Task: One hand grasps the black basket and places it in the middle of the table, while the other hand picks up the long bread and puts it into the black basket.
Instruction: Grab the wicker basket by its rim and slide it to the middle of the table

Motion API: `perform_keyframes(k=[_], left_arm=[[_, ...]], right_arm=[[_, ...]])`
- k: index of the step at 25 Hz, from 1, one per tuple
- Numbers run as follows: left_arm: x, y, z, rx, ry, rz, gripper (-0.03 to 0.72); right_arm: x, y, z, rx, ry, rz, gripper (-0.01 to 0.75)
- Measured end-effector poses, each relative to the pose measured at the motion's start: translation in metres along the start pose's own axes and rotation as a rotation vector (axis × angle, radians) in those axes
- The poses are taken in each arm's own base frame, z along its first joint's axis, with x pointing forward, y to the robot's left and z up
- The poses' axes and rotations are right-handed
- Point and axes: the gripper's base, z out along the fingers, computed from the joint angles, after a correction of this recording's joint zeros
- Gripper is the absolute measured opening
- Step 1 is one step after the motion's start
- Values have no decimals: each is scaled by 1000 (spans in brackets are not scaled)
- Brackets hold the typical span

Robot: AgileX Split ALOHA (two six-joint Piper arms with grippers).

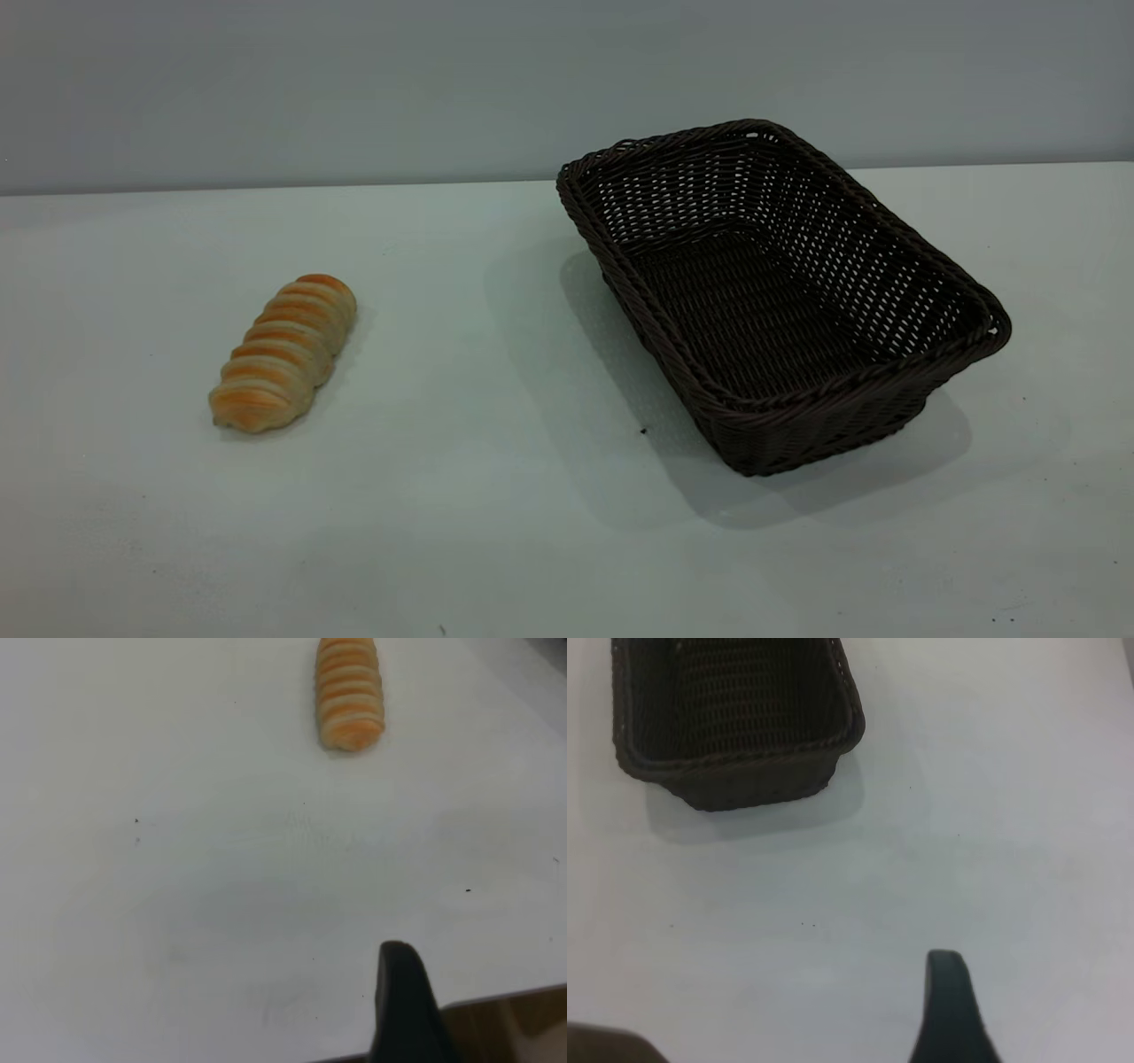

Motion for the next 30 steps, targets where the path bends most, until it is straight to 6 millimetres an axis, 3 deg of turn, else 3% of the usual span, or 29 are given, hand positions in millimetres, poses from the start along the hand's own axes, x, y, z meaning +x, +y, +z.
perform_keyframes(k=[11,17,25,30], left_arm=[[-1,0,-1,0,-6,2,472],[-22,-2,-4,24,-165,-48,472],[-74,1,28,23,-39,-79,472],[-103,3,53,20,30,-85,472]], right_arm=[[0,0,0,0,-2,0,528],[-18,4,0,-53,-68,10,528],[-61,14,57,-275,199,-3,528],[-79,12,113,-319,406,85,528]])
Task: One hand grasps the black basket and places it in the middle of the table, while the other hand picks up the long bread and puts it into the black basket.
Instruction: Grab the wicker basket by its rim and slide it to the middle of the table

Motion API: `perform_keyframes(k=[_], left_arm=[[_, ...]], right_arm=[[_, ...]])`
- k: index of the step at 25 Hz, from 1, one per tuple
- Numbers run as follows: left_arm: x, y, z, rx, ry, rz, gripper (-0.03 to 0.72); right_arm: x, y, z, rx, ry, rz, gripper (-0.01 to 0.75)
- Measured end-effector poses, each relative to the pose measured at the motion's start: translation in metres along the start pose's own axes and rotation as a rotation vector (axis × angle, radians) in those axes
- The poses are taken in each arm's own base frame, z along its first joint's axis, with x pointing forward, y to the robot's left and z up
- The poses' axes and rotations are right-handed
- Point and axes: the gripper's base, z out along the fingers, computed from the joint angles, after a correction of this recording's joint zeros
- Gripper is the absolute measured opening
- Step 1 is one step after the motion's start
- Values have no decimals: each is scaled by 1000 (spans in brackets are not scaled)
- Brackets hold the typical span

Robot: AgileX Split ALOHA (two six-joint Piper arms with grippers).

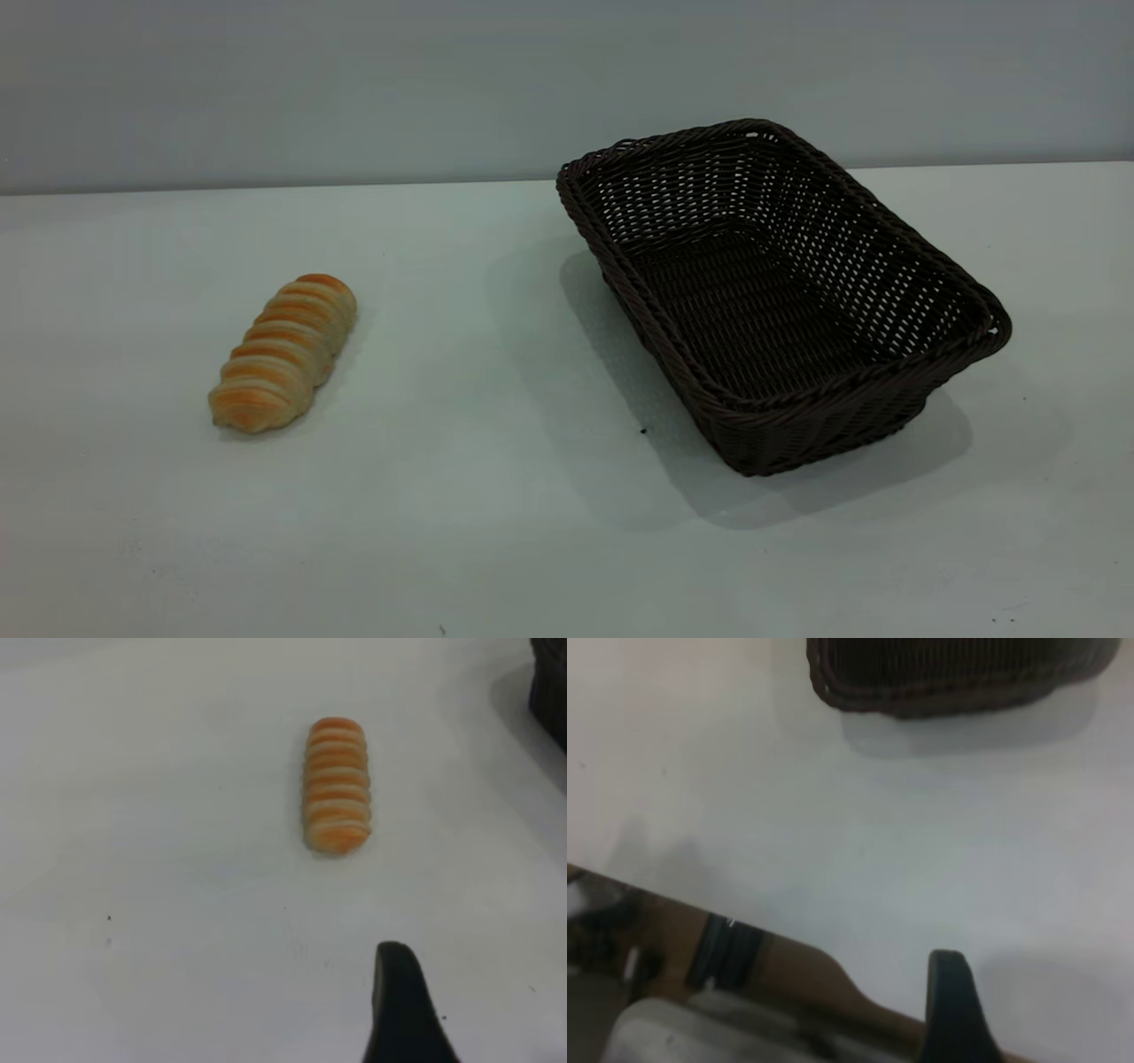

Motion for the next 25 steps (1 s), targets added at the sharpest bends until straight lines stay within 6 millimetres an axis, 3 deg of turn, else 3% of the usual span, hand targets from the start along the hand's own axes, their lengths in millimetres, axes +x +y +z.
perform_keyframes(k=[5,12,18,25], left_arm=[[-7,0,15,-3,45,-3,472],[-8,0,16,-4,45,-3,472],[-8,0,16,-4,45,-3,472],[-8,0,16,-3,42,-3,472]], right_arm=[[-20,-22,58,-8,175,166,528],[-28,-41,123,-26,217,446,528],[-29,-55,162,-1,190,700,528],[-39,-63,188,-14,147,867,528]])
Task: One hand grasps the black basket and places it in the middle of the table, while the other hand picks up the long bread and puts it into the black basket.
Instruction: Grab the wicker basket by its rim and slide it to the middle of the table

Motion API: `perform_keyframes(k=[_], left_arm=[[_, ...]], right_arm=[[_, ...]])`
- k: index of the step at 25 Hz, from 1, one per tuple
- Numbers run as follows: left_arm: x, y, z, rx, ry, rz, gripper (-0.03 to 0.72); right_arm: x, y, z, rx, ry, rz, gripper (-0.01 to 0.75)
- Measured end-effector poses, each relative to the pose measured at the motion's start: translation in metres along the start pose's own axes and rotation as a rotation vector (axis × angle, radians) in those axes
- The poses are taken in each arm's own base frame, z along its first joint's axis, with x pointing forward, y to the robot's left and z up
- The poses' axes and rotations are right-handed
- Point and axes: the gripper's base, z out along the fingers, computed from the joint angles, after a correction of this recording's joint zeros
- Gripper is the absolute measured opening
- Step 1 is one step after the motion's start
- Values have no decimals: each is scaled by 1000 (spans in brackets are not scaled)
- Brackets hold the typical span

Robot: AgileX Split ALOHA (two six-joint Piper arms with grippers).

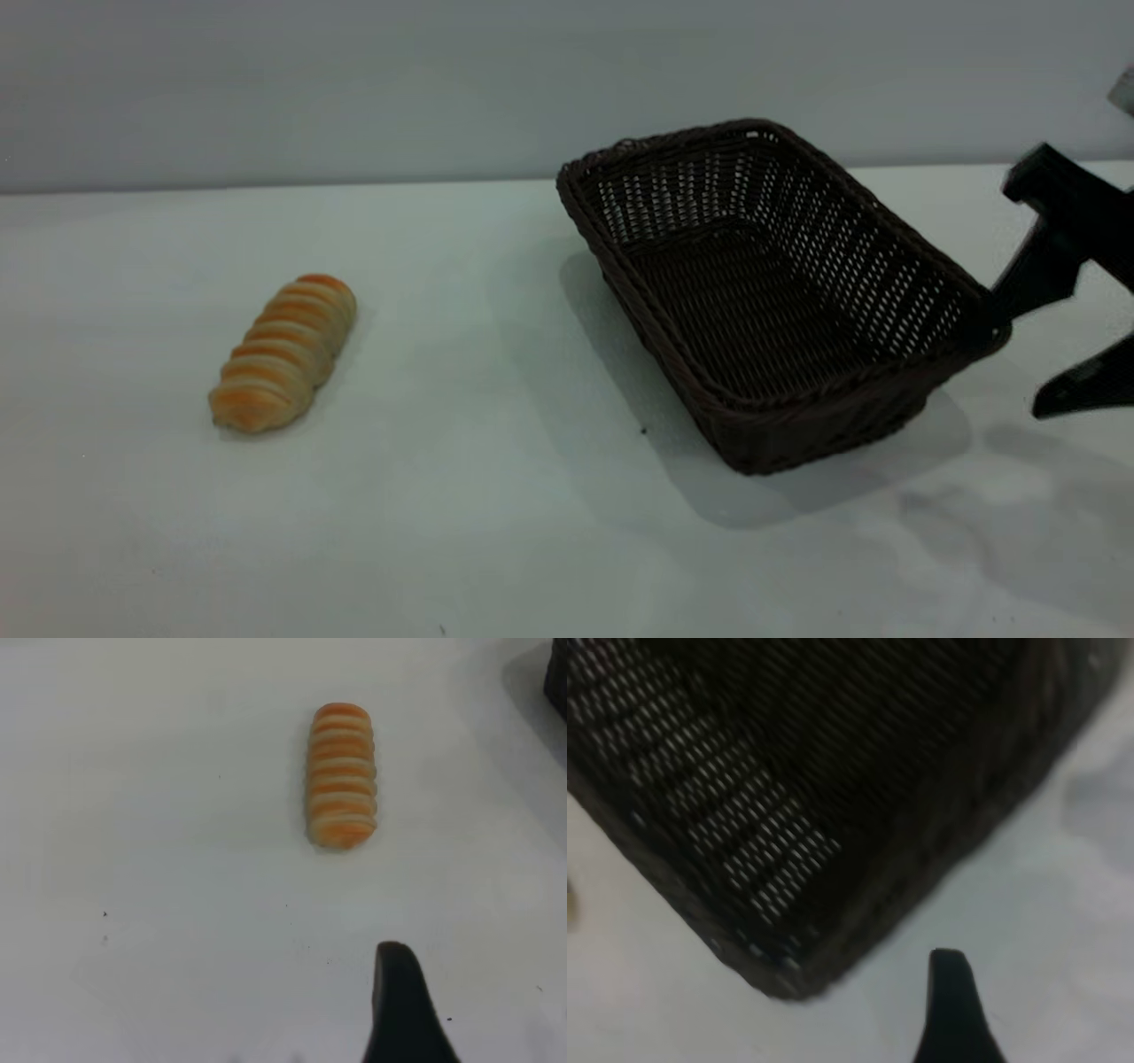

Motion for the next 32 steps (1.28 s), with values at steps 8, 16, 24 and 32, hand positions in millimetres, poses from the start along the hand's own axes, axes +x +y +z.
perform_keyframes(k=[8,16,24,32], left_arm=[[0,0,0,0,-1,0,472],[0,0,0,0,-1,0,472],[0,0,0,0,-1,0,472],[0,0,0,0,-1,0,472]], right_arm=[[-16,1,28,-20,0,110,528],[-32,-9,61,30,-10,193,516],[-47,-10,88,44,-9,217,184],[-49,6,63,40,5,-46,185]])
